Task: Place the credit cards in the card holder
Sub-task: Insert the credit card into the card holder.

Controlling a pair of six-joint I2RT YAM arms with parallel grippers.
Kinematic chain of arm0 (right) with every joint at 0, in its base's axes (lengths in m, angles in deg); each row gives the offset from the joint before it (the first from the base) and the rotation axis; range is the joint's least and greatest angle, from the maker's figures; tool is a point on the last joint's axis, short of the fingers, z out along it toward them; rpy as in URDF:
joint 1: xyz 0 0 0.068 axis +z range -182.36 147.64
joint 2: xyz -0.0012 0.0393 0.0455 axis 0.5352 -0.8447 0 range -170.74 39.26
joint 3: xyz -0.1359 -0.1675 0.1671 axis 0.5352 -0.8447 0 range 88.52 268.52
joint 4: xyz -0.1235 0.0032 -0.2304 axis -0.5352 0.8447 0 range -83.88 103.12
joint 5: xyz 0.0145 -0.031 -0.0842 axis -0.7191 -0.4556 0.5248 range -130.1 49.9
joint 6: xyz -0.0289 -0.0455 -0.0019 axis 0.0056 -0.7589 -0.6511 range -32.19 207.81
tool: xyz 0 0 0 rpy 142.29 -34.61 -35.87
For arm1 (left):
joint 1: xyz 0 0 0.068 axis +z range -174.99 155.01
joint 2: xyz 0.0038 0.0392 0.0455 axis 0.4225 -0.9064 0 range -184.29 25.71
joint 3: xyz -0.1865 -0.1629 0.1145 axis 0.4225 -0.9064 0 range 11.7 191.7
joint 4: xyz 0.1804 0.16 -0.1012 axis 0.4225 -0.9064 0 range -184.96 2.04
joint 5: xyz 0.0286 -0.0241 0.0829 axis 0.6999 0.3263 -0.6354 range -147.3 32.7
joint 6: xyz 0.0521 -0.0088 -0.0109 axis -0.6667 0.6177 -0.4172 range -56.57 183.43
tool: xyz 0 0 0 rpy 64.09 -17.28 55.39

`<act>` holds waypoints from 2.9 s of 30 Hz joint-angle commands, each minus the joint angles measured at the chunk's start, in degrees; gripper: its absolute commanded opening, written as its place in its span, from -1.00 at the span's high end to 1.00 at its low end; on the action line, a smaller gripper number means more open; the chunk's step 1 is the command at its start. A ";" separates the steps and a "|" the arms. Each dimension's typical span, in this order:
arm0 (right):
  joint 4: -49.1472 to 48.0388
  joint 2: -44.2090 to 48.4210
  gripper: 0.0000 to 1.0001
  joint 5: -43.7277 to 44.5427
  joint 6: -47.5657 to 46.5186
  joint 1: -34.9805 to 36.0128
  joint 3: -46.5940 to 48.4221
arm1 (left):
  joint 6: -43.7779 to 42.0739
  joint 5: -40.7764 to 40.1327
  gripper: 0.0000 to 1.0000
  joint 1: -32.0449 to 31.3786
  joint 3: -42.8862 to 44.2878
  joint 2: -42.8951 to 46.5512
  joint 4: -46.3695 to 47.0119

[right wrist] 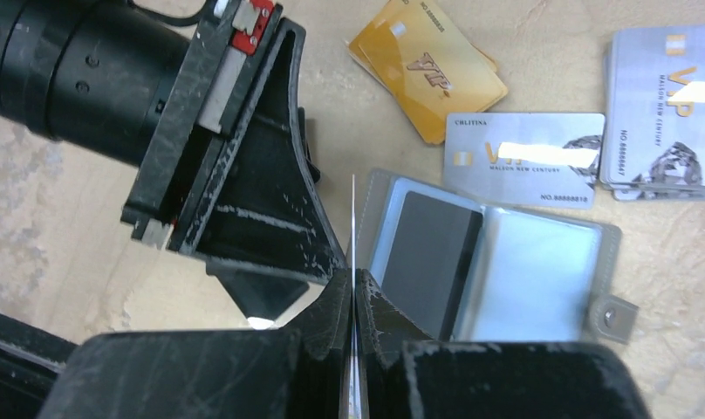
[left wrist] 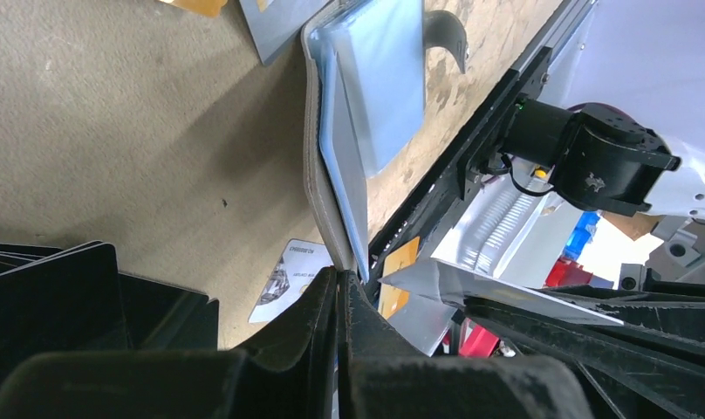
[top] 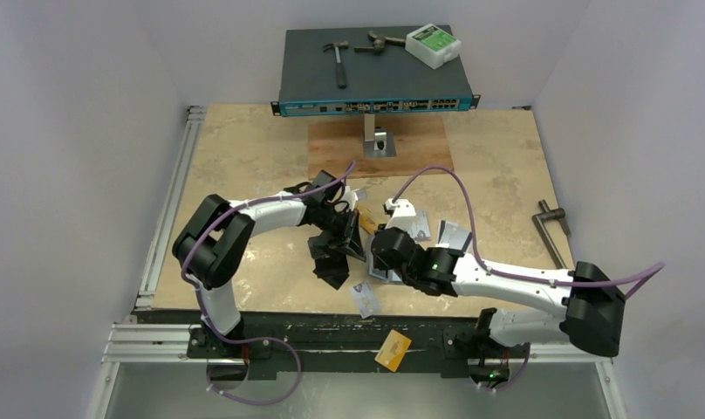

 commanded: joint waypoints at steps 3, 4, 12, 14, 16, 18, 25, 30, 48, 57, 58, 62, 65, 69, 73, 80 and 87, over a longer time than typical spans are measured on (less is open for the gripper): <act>5.94 6.09 1.00 1.87 -3.88 2.19 0.34 | 1.76 1.61 1.00 0.57 -0.44 3.37 1.91; 6.87 6.97 1.00 0.18 -4.67 2.42 0.26 | 1.67 1.55 1.00 0.52 -0.44 3.49 1.95; 17.23 8.02 1.00 -13.50 -11.18 4.61 3.86 | 1.31 1.19 1.00 0.67 -0.34 3.63 2.42; 18.82 6.97 1.00 -14.46 -11.81 5.83 4.78 | 1.31 1.11 1.00 0.66 -0.51 3.73 2.58; 20.48 6.32 1.00 -14.53 -12.11 6.57 5.55 | 1.11 0.87 1.00 0.61 -0.67 3.94 2.61; 21.63 5.61 1.00 -15.09 -12.63 7.08 5.98 | 0.82 0.73 1.00 0.71 -0.70 4.09 2.35; 24.58 2.73 1.00 -14.68 -13.43 8.29 6.35 | 0.86 1.01 1.00 0.74 -0.69 4.04 2.41; 24.40 1.07 1.00 -11.83 -14.14 8.30 6.58 | 0.92 1.17 1.00 0.75 -0.63 4.20 2.43; 21.23 -0.74 1.00 -9.08 -15.26 8.25 5.97 | 1.14 1.87 1.00 0.75 -0.70 4.37 2.69; 19.83 -1.48 1.00 -10.86 -15.69 8.29 4.88 | 1.08 1.94 1.00 0.68 -0.69 4.40 2.71; 19.58 -1.64 1.00 -11.27 -15.68 8.27 4.69 | 1.10 1.89 1.00 0.74 -0.70 4.40 2.74; 19.85 -1.58 1.00 -11.21 -15.60 8.30 4.45 | 1.06 2.05 1.00 0.71 -0.70 4.32 2.66; 20.25 -1.08 1.00 -10.51 -14.82 8.27 4.59 | 1.11 2.13 1.00 0.73 -0.71 4.19 2.78; 21.12 -1.91 1.00 -9.10 -13.74 8.30 5.21 | 1.17 2.30 1.00 0.73 -0.70 4.23 2.85; 20.91 -1.32 1.00 -8.79 -13.43 8.30 4.94 | 1.05 2.40 1.00 0.75 -0.78 4.31 2.78; 21.93 -0.46 1.00 -6.31 -11.86 8.30 4.90 | 1.17 2.50 1.00 0.73 -0.91 4.48 3.11; 22.43 -0.10 1.00 -4.07 -10.57 8.30 5.00 | 1.34 2.89 1.00 0.72 -1.01 4.40 3.21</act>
